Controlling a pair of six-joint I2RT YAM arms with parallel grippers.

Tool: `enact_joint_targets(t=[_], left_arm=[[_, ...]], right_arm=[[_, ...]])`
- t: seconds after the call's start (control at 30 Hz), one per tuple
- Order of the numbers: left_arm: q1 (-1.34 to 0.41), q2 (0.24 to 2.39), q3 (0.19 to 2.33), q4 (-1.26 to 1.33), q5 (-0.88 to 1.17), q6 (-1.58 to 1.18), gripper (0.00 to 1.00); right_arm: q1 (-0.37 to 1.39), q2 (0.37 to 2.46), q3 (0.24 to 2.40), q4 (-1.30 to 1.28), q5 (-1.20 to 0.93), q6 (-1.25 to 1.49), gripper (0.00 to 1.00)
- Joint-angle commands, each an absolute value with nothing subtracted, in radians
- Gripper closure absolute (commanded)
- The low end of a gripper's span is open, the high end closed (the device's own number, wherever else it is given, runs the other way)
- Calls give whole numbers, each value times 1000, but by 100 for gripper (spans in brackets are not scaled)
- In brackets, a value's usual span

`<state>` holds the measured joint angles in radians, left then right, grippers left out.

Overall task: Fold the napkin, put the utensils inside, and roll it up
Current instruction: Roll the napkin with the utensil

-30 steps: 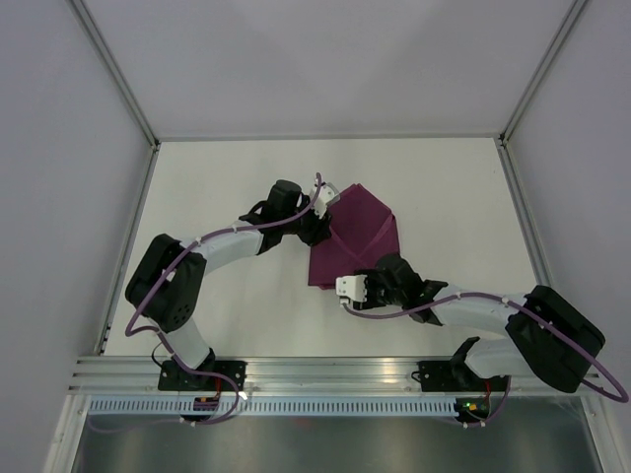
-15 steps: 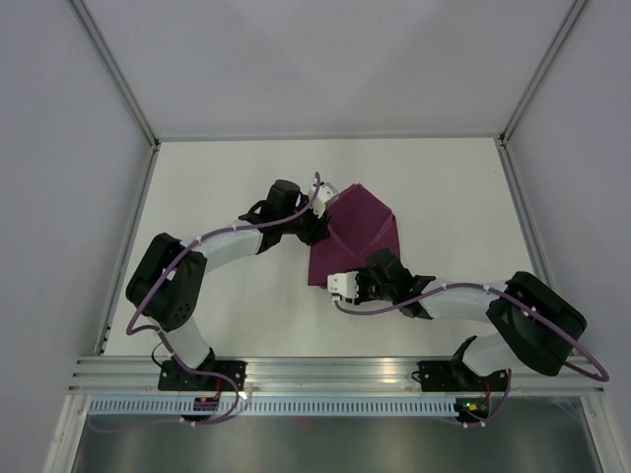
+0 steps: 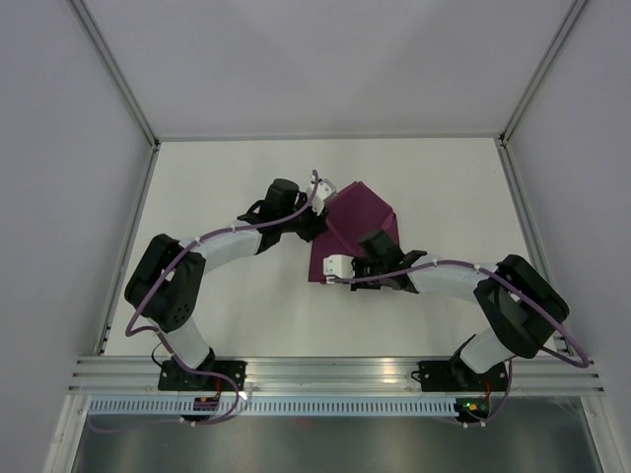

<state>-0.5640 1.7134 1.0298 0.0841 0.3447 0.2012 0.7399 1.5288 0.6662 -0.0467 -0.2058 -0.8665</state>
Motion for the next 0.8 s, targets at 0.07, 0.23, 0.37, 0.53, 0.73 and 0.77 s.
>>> enact_joint_targets(t=[0.07, 0.23, 0.37, 0.53, 0.73, 0.77], left_arm=[[-558, 1605, 993, 219, 250, 163, 74], [-560, 1534, 887, 379, 199, 170, 79], [-561, 1476, 790, 503, 140, 172, 80], [-568, 1385, 712, 644, 109, 156, 79], [-662, 1275, 640, 695, 104, 288, 72], [-676, 1269, 638, 665, 106, 310, 71]], right_arm=[[623, 1612, 849, -394, -418, -833, 99], [526, 1745, 1005, -586, -584, -862, 100], [488, 1838, 1130, -753, -669, -890, 99], [445, 1943, 1215, -857, -727, -925, 100], [411, 2057, 1330, -1006, -785, -965, 100], [407, 2074, 1350, -1026, -795, -966, 100]])
